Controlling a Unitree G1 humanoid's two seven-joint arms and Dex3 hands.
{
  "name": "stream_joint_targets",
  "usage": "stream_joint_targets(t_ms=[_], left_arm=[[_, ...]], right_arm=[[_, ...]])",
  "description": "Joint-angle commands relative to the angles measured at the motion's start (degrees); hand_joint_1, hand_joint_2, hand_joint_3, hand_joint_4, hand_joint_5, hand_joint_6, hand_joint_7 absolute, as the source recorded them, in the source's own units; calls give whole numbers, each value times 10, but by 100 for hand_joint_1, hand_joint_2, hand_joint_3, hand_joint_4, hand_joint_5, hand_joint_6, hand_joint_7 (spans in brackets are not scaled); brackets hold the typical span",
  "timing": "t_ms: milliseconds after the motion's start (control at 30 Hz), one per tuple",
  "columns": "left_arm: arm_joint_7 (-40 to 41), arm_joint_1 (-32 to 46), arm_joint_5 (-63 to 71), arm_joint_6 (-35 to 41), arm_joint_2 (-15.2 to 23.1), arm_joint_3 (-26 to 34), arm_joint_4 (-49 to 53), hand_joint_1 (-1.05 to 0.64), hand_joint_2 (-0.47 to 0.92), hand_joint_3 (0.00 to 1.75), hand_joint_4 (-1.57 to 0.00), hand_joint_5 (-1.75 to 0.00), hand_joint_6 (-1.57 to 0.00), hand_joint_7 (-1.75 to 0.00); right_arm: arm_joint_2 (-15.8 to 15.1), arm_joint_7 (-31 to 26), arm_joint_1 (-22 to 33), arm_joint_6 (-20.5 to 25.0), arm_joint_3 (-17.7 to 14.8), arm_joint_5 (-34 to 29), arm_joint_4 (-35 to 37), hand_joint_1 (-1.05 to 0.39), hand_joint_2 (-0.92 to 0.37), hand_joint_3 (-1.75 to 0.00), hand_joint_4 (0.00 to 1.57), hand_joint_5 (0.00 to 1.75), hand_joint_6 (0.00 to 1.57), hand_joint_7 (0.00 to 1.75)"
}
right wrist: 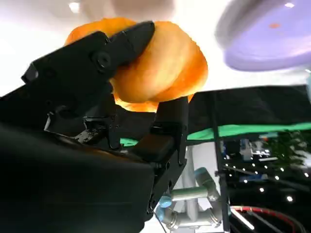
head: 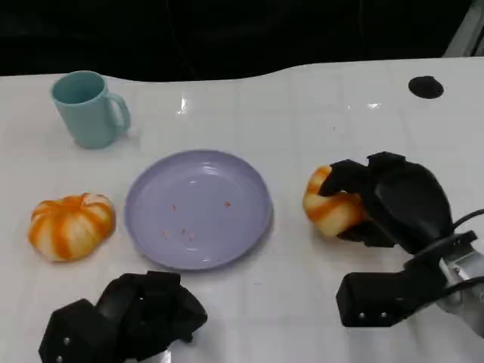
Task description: Grasp the bread from the table and place it into the plate.
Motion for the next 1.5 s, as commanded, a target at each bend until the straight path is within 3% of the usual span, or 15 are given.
stream_joint_targets(t_ms=[33,300,367,633,900,1033,1133,1233,1300,1333,1367,1433,1500], left_arm=[[1,-1,-4,3,6,4,4,-104,86,0,-87,-156,-126,-81],[-1,0,-3,2,6,2,5,-104,86,0,-86,-156,-126,-81],[0,2,-3,5,6,2,1,-104,86,0,-86,-156,-127,-81],[-4,5,-3,4,8,1,-1,-105,86,0,-86,-156,-126,-81],[-8,-2,-4,-3,6,-2,13,-105,86,0,-87,-157,-126,-82],[-7,-2,-3,-2,5,-2,13,-105,86,0,-89,-157,-126,-81],[-10,-2,-7,0,4,-2,12,-105,86,0,-88,-156,-126,-80],[-8,-1,-4,2,4,-4,10,-105,86,0,-88,-156,-127,-79],[-6,-2,-2,-1,5,-4,12,-105,86,0,-89,-156,-127,-79],[-6,-3,-2,-3,4,-4,14,-105,86,0,-89,-156,-127,-79],[-6,-3,-3,-4,4,-4,15,-105,86,0,-89,-156,-127,-79],[-7,-3,-4,-5,4,-4,16,-105,86,0,-88,-155,-127,-79],[-6,-3,-4,-3,3,-3,16,-105,86,0,-87,-155,-127,-78]], right_arm=[[15,22,6,-19,-12,22,-39,-4,-21,-128,100,175,89,158],[54,42,-14,-41,-10,23,-50,-9,-20,-136,100,175,88,160],[69,49,-20,-39,-10,25,-44,-5,-20,-133,100,175,88,161],[121,51,-56,-50,-9,34,14,-4,-23,-132,99,175,86,159],[181,38,-122,-38,7,23,119,-8,-33,-123,93,175,80,160],[202,34,-144,-42,1,35,164,-12,-38,-117,92,175,81,152],[210,53,-150,-47,-11,55,182,-12,-38,-117,87,168,86,125],[215,126,-152,-42,-28,91,185,-13,-53,-84,75,126,83,67],[213,177,-152,-43,-33,111,183,-17,-61,-66,46,82,62,29],[211,199,-152,-44,-34,117,181,-18,-64,-60,42,68,59,20],[209,216,-152,-45,-33,120,179,-23,-68,-49,25,50,45,9],[204,237,-151,-44,-28,119,173,-31,-79,-27,8,40,32,2],[202,245,-151,-35,-21,110,166,-40,-88,-13,2,26,24,1]])
